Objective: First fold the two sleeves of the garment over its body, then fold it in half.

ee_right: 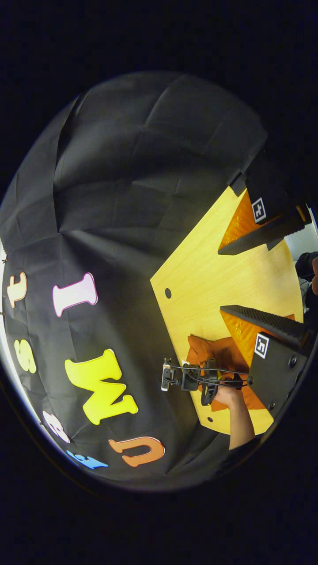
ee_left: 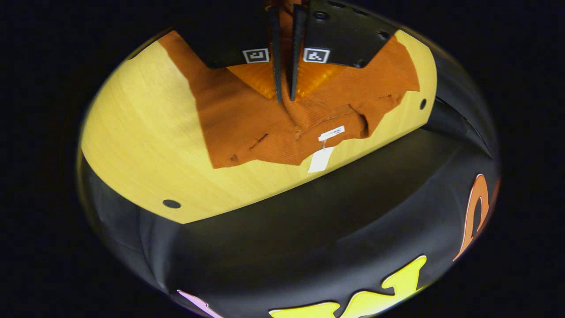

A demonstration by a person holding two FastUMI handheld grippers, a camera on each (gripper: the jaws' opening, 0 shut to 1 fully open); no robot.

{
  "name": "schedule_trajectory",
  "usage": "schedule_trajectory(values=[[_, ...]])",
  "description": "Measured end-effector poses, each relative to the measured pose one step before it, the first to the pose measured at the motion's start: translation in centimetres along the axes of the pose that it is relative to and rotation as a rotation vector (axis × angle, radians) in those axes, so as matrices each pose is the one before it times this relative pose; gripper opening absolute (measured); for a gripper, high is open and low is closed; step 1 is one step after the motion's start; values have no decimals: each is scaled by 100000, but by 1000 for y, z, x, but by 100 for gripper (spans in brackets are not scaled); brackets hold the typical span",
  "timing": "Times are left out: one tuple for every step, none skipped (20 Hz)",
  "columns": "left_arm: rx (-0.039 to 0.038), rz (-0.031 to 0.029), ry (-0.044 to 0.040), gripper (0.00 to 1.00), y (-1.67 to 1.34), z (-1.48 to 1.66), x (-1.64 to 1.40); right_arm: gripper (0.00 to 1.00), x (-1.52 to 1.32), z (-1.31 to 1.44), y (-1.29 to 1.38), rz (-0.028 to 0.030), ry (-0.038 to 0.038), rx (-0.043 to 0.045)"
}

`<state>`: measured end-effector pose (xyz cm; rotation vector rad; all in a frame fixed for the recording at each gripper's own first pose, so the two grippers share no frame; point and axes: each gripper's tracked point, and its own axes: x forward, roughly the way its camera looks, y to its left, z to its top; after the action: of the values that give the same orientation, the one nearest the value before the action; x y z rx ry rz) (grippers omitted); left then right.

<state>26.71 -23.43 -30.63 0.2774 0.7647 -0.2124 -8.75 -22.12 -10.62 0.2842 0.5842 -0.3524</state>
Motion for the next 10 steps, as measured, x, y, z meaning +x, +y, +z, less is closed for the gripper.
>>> schedule_trajectory(values=[[-713, -3873, -146, 23, -862, 13, -1008, 75, 337, 160, 617, 1141, -192, -923], [128, -1068, -1245, 52, -213, 234, -836, 75, 248, 229, 691, 1402, -157, -798], [-250, 186, -2472, 71, -8, 462, -1247, 75, 277, 40, 938, 1842, -116, -1358], [-999, -937, -2641, 81, -67, 253, -1043, 75, 351, 165, 815, 1853, -63, -1455], [-2033, -86, -2696, 83, 358, 185, -1295, 75, 331, 162, 1126, 2206, -182, -1317], [-2698, -893, -3258, 87, 287, 399, -1551, 75, 247, 151, 1033, 2214, -299, -1718], [-2238, 81, -3695, 92, 746, 671, -1485, 75, 493, 172, 1220, 2247, -352, -2035], [-1944, 336, -4201, 93, 914, 901, -1694, 75, 593, 183, 1382, 2362, -325, -2381], [-2447, 1034, -5405, 94, 1214, 1093, -1951, 75, 413, -44, 1336, 2442, -201, -2678], [-3067, 1060, -5303, 94, 1280, 1189, -2071, 75, 419, -33, 1596, 3455, 43, -2061]])
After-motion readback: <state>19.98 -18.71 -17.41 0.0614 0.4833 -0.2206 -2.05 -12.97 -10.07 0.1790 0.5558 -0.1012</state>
